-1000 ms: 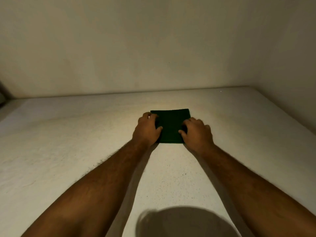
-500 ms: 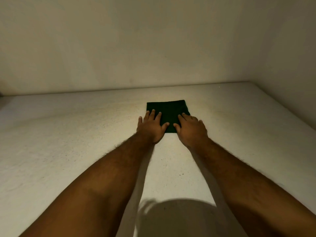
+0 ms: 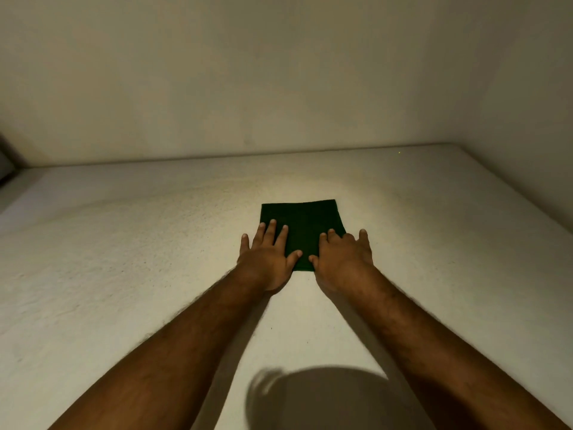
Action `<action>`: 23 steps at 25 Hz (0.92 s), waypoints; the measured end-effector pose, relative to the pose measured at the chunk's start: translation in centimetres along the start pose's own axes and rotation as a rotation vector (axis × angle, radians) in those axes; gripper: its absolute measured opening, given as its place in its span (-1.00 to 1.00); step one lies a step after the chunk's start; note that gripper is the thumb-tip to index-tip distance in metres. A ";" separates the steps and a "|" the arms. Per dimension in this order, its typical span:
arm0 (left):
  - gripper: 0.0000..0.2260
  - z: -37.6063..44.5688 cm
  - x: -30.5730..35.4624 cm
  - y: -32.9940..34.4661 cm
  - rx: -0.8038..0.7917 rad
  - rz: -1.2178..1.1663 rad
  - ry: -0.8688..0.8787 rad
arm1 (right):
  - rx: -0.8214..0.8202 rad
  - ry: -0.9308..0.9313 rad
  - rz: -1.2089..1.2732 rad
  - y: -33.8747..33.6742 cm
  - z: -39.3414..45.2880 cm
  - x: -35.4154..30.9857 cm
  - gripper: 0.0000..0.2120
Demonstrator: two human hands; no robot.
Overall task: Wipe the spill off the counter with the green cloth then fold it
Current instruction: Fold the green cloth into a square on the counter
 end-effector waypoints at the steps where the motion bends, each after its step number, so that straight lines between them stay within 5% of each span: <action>1: -0.31 -2.0 -0.4 -0.1 -0.007 0.002 0.009 | -0.022 -0.021 -0.022 -0.3 -1.6 -0.8 -0.33; 11: -0.20 -25.0 -8.7 -1.2 -0.024 0.087 -0.122 | -0.168 -0.373 -0.115 -1.1 -17.9 -14.4 -0.38; 17: -0.27 -20.8 -4.8 -0.8 0.006 0.018 -0.073 | -0.107 -0.233 0.163 -1.8 -15.8 -5.4 -0.32; 23: -0.30 -11.9 4.8 -0.5 -0.025 -0.060 0.038 | -0.137 0.039 0.134 -1.0 -11.8 3.4 -0.39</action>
Point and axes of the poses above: each hand's wrist, its own z-axis towards the middle knuckle, its own y-axis out of the palm, x = y × z, the point moved 7 cm from there along z, towards the middle knuckle, and after that the axes turned 13 degrees about x, right-handed, at the moved point
